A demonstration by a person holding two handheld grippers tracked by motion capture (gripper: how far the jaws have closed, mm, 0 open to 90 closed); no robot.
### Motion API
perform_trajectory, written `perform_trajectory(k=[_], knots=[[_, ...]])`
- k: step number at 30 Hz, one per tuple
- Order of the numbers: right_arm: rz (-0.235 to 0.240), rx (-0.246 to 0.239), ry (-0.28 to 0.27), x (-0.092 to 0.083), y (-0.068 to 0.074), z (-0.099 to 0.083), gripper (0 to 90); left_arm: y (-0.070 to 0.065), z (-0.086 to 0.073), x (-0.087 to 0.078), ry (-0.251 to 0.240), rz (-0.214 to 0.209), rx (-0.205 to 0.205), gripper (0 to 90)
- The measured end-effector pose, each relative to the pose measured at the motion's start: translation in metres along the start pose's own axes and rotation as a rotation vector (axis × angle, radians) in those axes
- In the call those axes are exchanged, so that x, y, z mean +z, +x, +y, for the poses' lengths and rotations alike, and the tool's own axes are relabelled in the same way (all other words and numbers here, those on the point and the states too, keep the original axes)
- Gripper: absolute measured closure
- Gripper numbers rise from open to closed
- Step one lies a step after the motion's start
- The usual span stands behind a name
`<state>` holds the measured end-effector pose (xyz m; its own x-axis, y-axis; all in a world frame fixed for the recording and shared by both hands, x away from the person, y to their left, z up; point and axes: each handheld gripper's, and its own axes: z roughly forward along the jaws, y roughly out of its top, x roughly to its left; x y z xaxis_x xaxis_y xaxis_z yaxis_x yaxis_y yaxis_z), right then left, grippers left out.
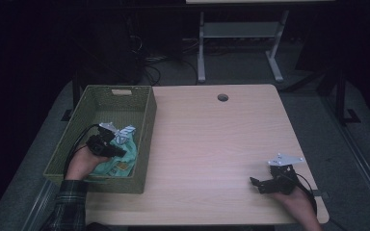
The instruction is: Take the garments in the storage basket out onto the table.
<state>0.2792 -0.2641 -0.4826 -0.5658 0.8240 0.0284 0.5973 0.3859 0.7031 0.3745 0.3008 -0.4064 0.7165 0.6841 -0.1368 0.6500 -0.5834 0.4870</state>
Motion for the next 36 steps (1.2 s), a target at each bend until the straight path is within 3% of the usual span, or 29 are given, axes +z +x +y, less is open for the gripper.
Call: perform_trajectory(k=[6,14,21,29,36], knots=[[0.000,0.001,0.000,0.000,0.000,0.000,2.1,0.000,0.002,-0.011,-0.071,0.009,0.004,87.7],[0.000,0.001,0.000,0.000,0.000,0.000,2.1,0.001,0.002,-0.025,-0.167,-0.015,-0.017,88.0],[0.000,0.001,0.000,0.000,0.000,0.000,2.1,0.001,0.004,-0.040,-0.237,-0.034,-0.011,88.0],[0.000,0.000,0.000,0.000,0.000,0.000,2.1,-0.004,0.010,-0.058,-0.331,-0.060,0.011,88.0],[0.000,0.001,0.000,0.000,0.000,0.000,2.1,-0.008,0.017,-0.075,-0.409,-0.046,0.033,88.2]])
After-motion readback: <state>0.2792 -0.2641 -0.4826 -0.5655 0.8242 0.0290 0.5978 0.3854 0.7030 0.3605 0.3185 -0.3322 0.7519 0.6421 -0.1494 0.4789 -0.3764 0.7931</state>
